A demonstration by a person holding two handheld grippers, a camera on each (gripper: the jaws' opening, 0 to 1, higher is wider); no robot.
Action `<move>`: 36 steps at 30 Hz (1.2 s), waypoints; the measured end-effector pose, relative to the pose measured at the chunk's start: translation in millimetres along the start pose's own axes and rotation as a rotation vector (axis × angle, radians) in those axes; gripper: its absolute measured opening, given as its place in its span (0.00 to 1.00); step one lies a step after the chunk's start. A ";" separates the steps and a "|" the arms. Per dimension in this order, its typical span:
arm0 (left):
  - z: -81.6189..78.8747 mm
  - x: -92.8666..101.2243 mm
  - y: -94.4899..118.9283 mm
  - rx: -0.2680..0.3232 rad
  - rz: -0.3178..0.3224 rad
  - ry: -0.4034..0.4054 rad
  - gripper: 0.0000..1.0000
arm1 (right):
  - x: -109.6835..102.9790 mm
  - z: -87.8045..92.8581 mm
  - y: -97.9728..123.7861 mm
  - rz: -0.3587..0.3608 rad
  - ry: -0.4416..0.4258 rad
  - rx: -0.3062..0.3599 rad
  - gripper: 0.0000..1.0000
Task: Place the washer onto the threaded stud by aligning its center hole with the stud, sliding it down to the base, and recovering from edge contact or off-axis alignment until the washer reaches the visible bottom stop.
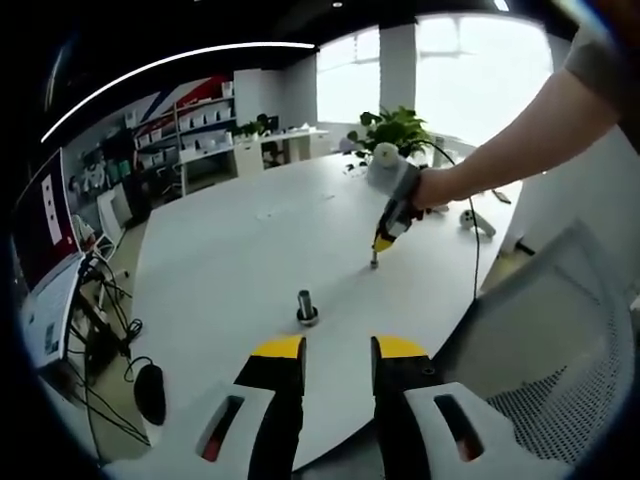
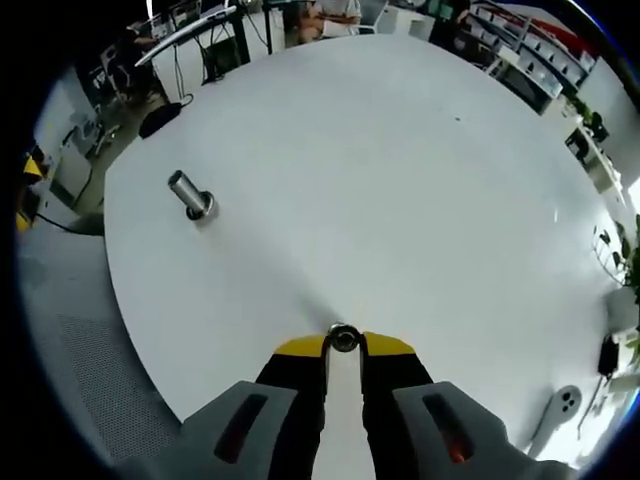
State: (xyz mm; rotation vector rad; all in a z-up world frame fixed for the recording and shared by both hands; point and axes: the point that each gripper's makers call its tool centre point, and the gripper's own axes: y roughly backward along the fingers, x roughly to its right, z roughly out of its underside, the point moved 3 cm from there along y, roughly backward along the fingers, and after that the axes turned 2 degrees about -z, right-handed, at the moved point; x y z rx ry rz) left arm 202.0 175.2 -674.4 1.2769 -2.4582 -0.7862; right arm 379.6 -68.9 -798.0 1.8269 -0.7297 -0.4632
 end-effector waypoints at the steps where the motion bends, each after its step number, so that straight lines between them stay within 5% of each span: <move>1: 0.3 0.1 -0.2 -0.001 0.001 0.001 0.24 | -1.7 0.1 -1.2 -0.001 0.002 -0.005 0.14; 24: 1.9 -1.8 0.7 -0.005 -0.010 0.011 0.24 | -8.4 14.9 -18.1 -0.013 -0.024 -0.068 0.15; 36: 2.1 -2.5 0.0 -0.011 -0.014 0.015 0.24 | -4.8 30.4 -1.7 -0.010 -0.034 -0.048 0.21</move>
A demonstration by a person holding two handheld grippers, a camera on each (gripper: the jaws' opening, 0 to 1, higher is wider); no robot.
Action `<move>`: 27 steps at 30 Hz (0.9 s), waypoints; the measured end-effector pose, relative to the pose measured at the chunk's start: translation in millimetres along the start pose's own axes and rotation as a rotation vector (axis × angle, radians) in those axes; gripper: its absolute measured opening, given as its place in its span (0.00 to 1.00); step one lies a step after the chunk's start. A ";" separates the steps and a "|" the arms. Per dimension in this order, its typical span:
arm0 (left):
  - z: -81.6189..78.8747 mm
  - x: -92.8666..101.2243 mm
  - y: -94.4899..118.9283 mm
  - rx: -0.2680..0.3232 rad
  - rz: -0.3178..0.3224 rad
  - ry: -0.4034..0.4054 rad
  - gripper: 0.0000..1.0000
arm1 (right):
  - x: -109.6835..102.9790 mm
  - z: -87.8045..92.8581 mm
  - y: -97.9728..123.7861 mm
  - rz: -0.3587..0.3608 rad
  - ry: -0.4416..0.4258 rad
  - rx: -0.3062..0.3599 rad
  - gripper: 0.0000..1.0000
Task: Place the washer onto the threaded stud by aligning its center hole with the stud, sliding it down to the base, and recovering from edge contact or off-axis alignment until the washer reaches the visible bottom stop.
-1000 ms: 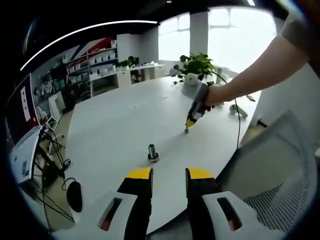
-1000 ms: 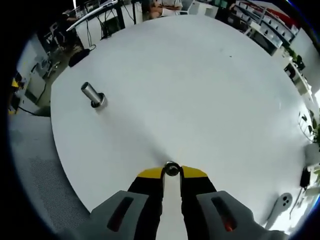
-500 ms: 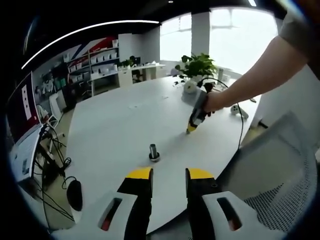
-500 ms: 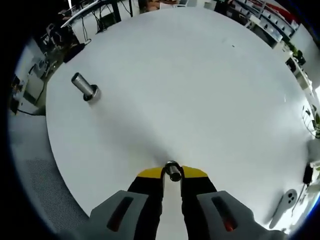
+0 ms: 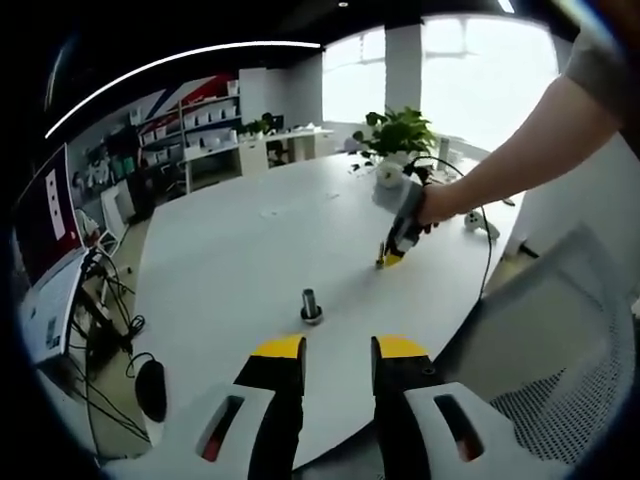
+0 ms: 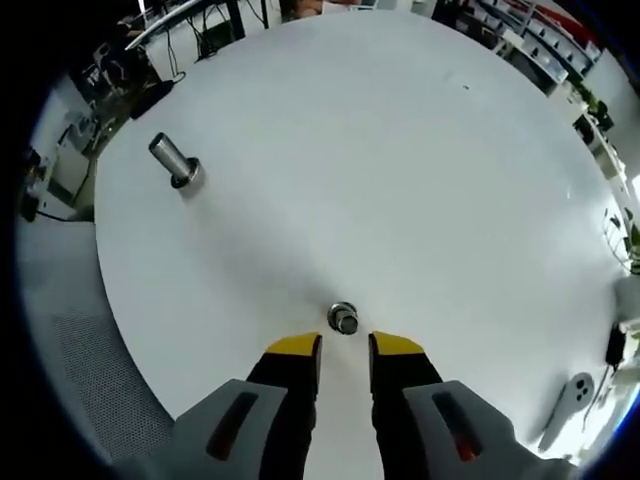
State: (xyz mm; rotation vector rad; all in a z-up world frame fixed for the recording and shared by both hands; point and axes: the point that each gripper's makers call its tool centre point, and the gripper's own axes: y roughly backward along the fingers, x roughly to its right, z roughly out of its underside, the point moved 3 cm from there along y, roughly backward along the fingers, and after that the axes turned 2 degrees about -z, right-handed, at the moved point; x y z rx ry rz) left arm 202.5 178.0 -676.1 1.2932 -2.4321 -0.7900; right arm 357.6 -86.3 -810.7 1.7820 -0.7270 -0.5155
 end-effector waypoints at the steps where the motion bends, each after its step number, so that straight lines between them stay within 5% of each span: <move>1: 0.1 -0.2 -0.2 -0.001 -0.002 -0.003 0.24 | -1.9 0.5 3.0 -0.009 -0.013 0.011 0.22; 4: -1.3 -0.9 0.4 0.004 -0.013 -0.014 0.24 | -10.7 -5.2 15.9 -0.025 -0.042 0.108 0.22; 8: 1.0 -1.2 -0.6 -0.013 -0.022 -0.025 0.24 | -15.2 7.8 27.5 -0.016 -0.026 0.117 0.22; 18: 3.8 2.8 -3.0 -0.043 -0.026 -0.077 0.24 | -18.0 22.6 64.5 0.002 -0.068 0.260 0.22; 27: -5.2 2.4 0.5 0.013 -0.028 -0.065 0.27 | -50.4 20.7 112.7 0.001 -0.041 0.465 0.22</move>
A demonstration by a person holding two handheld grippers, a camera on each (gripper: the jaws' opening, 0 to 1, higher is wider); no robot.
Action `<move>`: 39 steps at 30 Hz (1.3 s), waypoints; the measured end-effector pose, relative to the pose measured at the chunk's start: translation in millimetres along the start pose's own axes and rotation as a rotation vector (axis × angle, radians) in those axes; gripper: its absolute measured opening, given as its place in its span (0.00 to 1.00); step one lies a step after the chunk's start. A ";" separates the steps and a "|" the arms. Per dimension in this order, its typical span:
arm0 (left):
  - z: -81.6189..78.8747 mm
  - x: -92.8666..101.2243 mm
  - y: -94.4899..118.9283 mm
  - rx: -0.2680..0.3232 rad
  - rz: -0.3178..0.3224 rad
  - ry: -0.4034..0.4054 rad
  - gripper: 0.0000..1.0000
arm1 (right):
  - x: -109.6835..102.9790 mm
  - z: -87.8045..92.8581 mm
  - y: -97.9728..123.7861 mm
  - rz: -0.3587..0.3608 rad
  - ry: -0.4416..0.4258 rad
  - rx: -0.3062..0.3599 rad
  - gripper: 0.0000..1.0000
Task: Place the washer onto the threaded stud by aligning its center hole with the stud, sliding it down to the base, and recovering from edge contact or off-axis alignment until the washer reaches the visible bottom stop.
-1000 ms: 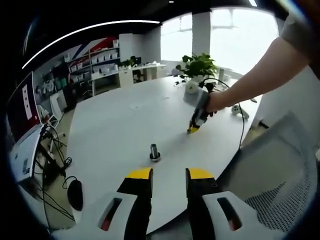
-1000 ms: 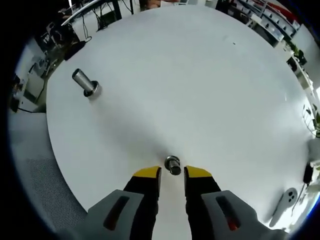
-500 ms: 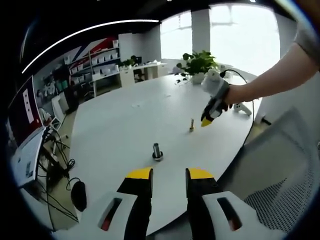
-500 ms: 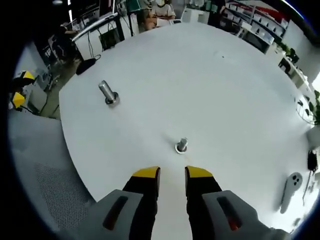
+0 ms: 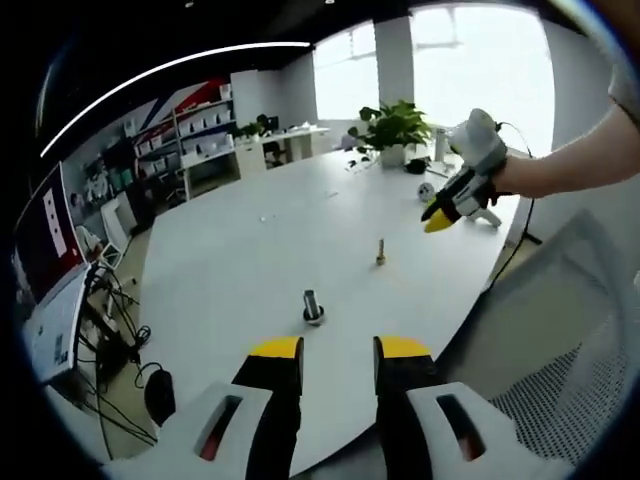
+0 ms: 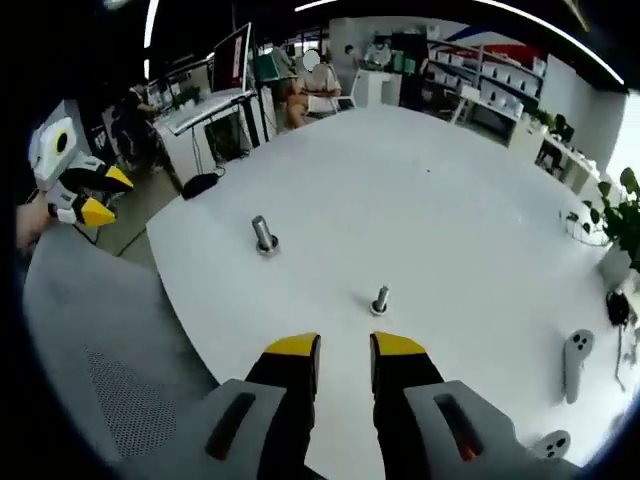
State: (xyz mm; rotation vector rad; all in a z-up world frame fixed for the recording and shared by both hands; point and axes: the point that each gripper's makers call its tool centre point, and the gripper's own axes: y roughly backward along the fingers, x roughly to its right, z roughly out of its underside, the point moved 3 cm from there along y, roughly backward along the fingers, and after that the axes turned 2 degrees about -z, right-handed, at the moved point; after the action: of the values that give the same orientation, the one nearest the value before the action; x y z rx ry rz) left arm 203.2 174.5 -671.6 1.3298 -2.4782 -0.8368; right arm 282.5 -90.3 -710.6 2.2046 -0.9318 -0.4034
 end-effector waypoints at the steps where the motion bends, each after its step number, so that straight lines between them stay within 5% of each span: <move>1: -1.6 -0.9 0.6 0.009 -0.005 0.002 0.27 | -5.5 -2.1 4.8 -0.003 0.012 0.016 0.22; 10: -7.1 -1.9 2.8 0.037 -0.022 0.008 0.28 | -23.3 -5.4 40.7 0.006 -0.033 0.149 0.23; 33: -13.2 -14.3 8.7 0.105 -0.041 0.106 0.29 | -36.0 15.5 71.7 0.083 -0.128 0.214 0.27; 36: -13.4 -12.4 10.1 0.114 -0.037 0.130 0.29 | -39.6 18.7 64.8 0.074 -0.075 0.169 0.27; 39: -15.3 -12.7 9.1 0.115 -0.045 0.113 0.29 | -39.4 11.5 68.3 0.077 -0.067 0.209 0.27</move>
State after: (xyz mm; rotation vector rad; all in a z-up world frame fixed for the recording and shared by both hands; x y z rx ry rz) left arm 210.6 182.9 -652.9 1.4327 -2.4494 -0.6184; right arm 214.9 -101.4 -669.9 2.3457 -1.1359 -0.3591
